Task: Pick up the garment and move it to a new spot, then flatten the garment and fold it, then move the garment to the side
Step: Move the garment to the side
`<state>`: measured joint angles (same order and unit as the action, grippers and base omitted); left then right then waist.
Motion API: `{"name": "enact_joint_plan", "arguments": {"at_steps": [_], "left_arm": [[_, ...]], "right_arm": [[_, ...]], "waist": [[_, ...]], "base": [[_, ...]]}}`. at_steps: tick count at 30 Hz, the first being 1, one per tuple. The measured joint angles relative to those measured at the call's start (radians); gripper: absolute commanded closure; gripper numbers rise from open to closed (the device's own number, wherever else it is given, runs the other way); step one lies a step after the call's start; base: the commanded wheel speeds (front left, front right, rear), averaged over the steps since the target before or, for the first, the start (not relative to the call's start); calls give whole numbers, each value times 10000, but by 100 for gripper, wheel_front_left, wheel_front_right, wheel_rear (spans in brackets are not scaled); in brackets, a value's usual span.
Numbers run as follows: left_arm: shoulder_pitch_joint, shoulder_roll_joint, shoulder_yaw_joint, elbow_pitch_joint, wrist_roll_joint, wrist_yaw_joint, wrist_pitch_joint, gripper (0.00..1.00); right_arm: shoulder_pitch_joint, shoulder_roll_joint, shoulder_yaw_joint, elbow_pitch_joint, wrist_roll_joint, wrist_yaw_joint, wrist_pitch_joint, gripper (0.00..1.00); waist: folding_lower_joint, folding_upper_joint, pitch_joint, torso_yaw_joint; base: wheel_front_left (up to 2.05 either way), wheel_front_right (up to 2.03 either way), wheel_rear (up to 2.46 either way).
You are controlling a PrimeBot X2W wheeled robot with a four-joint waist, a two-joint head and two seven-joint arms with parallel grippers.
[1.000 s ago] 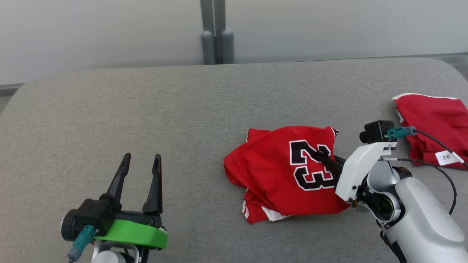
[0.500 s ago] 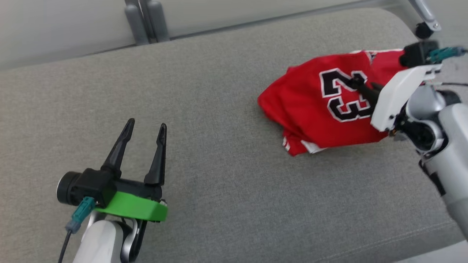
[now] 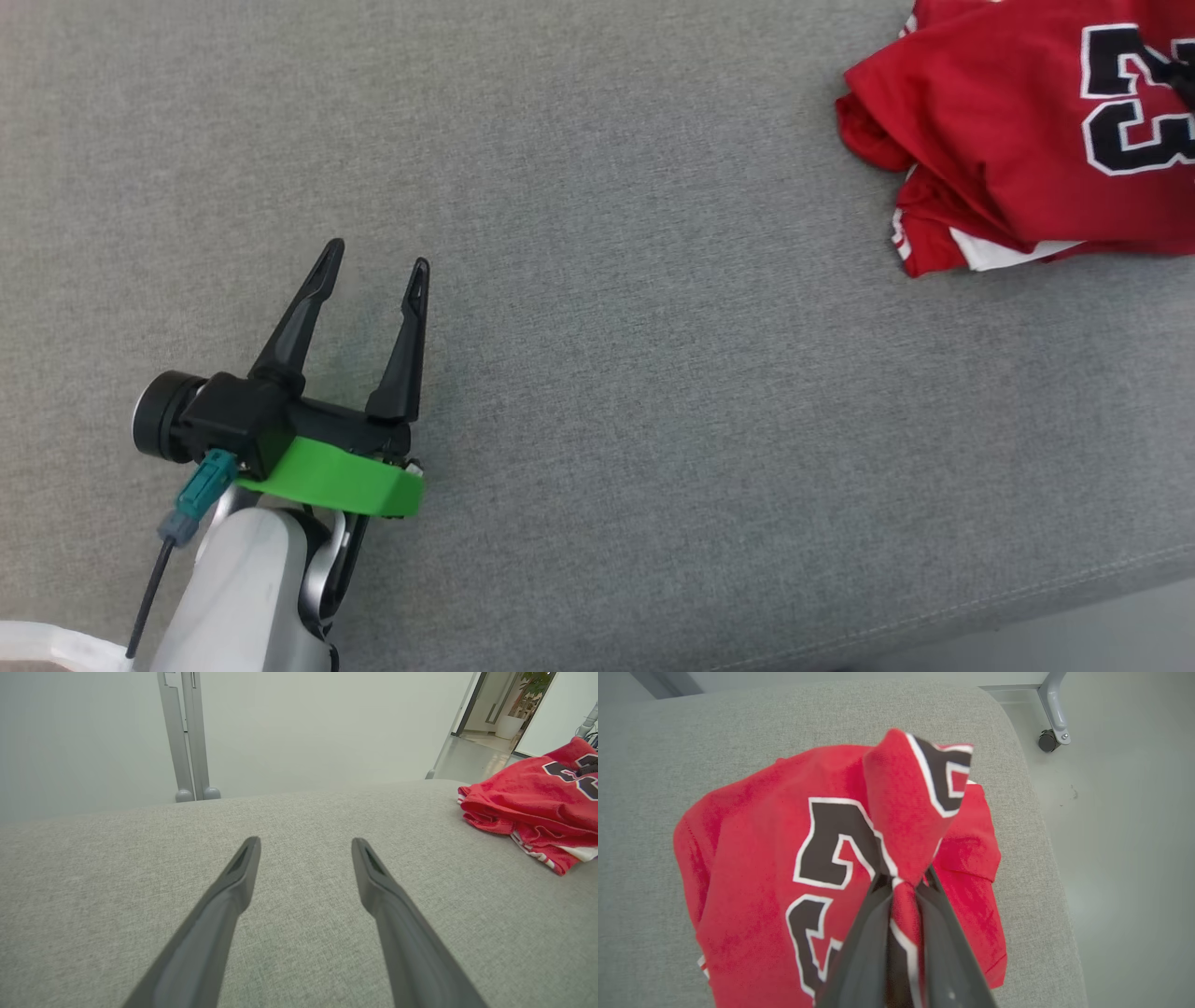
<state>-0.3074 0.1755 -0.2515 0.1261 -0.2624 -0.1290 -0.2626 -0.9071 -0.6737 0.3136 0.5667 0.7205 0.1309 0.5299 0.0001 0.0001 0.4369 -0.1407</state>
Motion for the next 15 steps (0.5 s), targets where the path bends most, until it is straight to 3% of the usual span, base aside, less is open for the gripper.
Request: {"name": "enact_joint_plan", "arguments": {"at_steps": [1, 3, 5, 15], "left_arm": [[-30, -4, 2, 8, -6, -2, 0, 0], [-76, -4, 4, 13, -8, -2, 0, 0], [-117, -23, 10, 27, -13, -2, 0, 0], [216, -297, 337, 142, -86, -2, 2, 0]], "right_arm": [[-62, -42, 19, 226, -161, 0, -132, 100], [-164, -52, 79, 637, -525, 0, -456, 66], [-307, -48, 123, 1120, -917, 0, -909, 0], [-606, 286, -111, 2610, -2824, 0, -3515, 0]], "waist": [[0, 0, 110, 60], [0, 0, 250, 199], [0, 0, 333, 371], [0, 0, -347, 790]], "base": [[0, 0, 0], [0, 0, 0], [0, 0, 0], [0, 0, 0]]}}
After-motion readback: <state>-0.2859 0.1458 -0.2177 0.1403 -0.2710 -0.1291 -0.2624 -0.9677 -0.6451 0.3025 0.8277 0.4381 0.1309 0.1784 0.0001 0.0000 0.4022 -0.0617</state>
